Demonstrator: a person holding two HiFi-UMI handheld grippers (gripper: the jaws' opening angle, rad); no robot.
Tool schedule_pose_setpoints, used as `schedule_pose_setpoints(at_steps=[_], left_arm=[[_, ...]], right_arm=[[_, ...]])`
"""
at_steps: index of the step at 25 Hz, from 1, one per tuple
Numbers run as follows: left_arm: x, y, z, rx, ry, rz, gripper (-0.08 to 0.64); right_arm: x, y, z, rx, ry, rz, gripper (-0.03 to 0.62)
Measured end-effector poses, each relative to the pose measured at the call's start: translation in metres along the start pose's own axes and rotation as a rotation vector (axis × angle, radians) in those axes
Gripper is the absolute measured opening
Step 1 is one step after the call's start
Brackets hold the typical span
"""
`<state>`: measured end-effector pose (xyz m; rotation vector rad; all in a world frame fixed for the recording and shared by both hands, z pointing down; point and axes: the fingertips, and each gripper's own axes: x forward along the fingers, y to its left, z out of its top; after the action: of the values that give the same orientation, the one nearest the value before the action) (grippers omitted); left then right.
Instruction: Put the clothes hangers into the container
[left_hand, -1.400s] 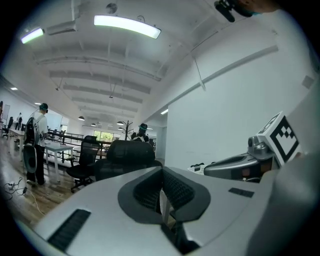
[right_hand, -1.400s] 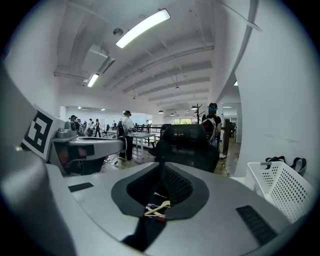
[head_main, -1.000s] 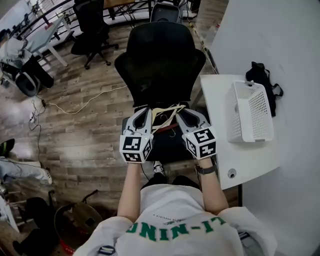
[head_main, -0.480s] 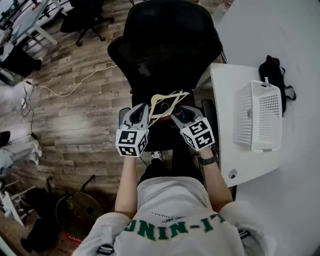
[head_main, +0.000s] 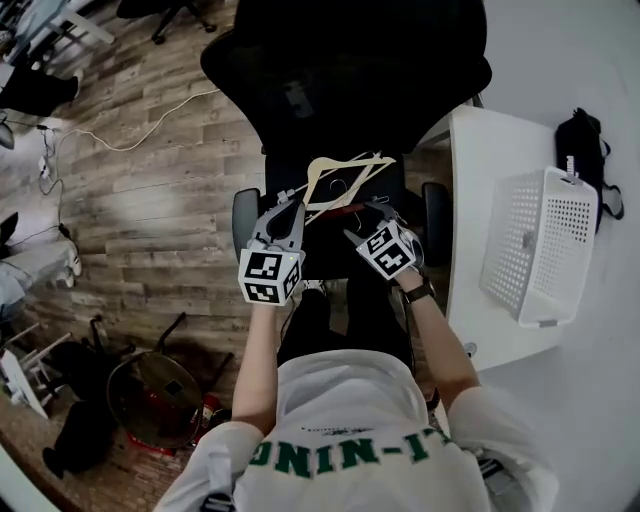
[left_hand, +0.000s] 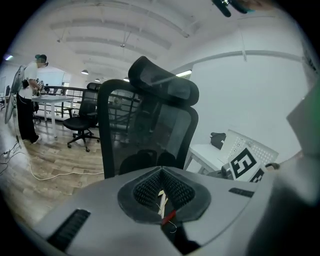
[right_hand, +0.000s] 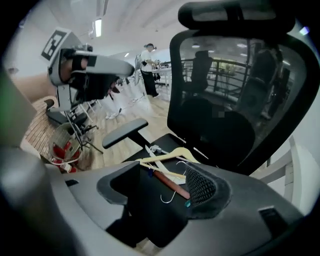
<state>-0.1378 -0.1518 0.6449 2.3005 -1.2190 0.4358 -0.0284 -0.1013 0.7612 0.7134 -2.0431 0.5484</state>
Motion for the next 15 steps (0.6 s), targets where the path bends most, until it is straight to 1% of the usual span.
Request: schedule_pose_setpoints(at_steps=[3, 5, 7, 9, 12, 13, 15], left_arm=[[0.018, 0.006, -0.021, 0.002, 0.026, -0.002, 0.003], [0.029, 0.012, -0.036, 0.024, 0.041, -0.001, 0.003], [0.042, 0.016, -0.051, 0.036, 0.053, -0.005, 0.003], [0.057, 0.021, -0.067, 0.024, 0.057, -0.016, 0.003], [0.081, 0.03, -0.09, -0.014, 0.053, -0.028, 0.003], [0.088, 0.034, -0.098, -0.024, 0.054, -0.028, 0.003], [0.101, 0.04, -0.112, -0.036, 0.06, -0.028, 0.003]], right_arm=[[0.041, -0.01, -0.033, -0.04, 0.077, 0.033, 0.285], [0.066, -0.016, -0.051, -0.055, 0.111, 0.049, 0.285], [0.093, -0.023, -0.069, -0.093, 0.144, 0.058, 0.285], [0.12, -0.03, -0.088, -0.11, 0.171, 0.073, 0.285], [0.162, -0.041, -0.112, -0.107, 0.191, 0.101, 0.287], [0.174, -0.044, -0.12, -0.126, 0.202, 0.104, 0.287], [0.198, -0.05, -0.138, -0.215, 0.252, 0.098, 0.287]])
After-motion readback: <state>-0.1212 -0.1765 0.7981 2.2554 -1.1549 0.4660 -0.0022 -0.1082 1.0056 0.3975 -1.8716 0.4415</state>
